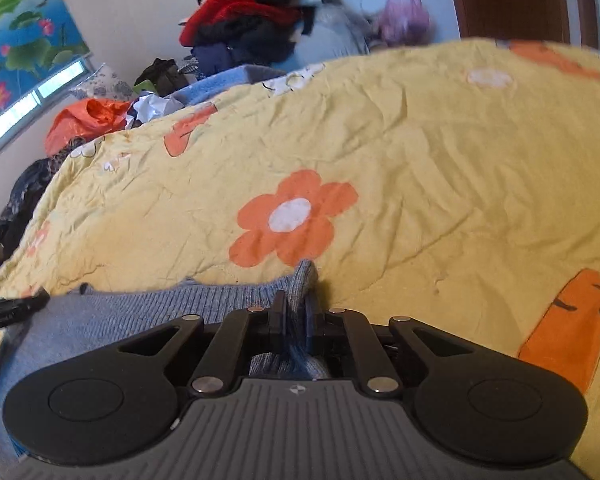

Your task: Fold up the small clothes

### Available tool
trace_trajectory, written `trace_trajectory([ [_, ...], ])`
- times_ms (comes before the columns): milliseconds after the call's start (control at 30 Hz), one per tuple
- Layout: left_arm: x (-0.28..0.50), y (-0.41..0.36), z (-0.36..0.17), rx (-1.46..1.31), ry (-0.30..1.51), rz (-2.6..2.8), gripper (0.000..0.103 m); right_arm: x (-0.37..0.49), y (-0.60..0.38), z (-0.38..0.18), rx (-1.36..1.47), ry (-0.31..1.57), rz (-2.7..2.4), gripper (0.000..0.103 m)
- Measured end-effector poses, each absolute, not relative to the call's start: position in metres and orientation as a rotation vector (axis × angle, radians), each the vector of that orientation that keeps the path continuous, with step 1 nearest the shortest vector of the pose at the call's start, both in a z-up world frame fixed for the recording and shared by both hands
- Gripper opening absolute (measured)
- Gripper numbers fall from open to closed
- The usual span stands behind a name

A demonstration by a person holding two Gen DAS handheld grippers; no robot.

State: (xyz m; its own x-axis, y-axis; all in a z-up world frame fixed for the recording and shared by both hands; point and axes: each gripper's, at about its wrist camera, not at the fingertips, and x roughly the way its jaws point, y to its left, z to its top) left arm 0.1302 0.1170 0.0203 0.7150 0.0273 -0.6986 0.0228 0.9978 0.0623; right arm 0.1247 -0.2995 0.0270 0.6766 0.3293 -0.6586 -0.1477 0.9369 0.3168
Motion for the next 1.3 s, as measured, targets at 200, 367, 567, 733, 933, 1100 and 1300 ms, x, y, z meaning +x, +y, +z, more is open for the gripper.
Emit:
trace_trajectory([
  [200, 0.111, 0.112, 0.045, 0.09, 0.732, 0.035, 0.019, 0.093, -0.278, 0.064, 0.091, 0.606, 0.182, 0.056],
  [367, 0.099, 0.085, 0.067, 0.1, 0.6, 0.015, 0.077, 0.074, -0.233, 0.072, -0.032, 0.553, 0.277, 0.062],
  [567, 0.12, 0.072, 0.014, 0.126, 0.741, 0.013, 0.076, 0.09, -0.208, 0.028, -0.074, 0.674, 0.273, 0.063],
  [733, 0.116, 0.092, 0.006, 0.025, 0.705, -0.002, 0.086, 0.09, -0.23, 0.024, 0.042, 0.65, 0.261, 0.073],
  [933, 0.117, 0.093, 0.006, 0.02, 0.708, -0.004, 0.087, 0.091, -0.213, 0.02, -0.033, 0.664, 0.266, 0.085],
  [1100, 0.114, 0.099, 0.012, -0.007, 0.699, 0.017, 0.087, 0.091, -0.217, 0.02, -0.009, 0.663, 0.279, 0.087],
  [1300, 0.025, 0.143, 0.048, -0.231, 0.563, 0.089, 0.087, 0.09, -0.22, 0.021, 0.009, 0.66, 0.286, 0.088],
])
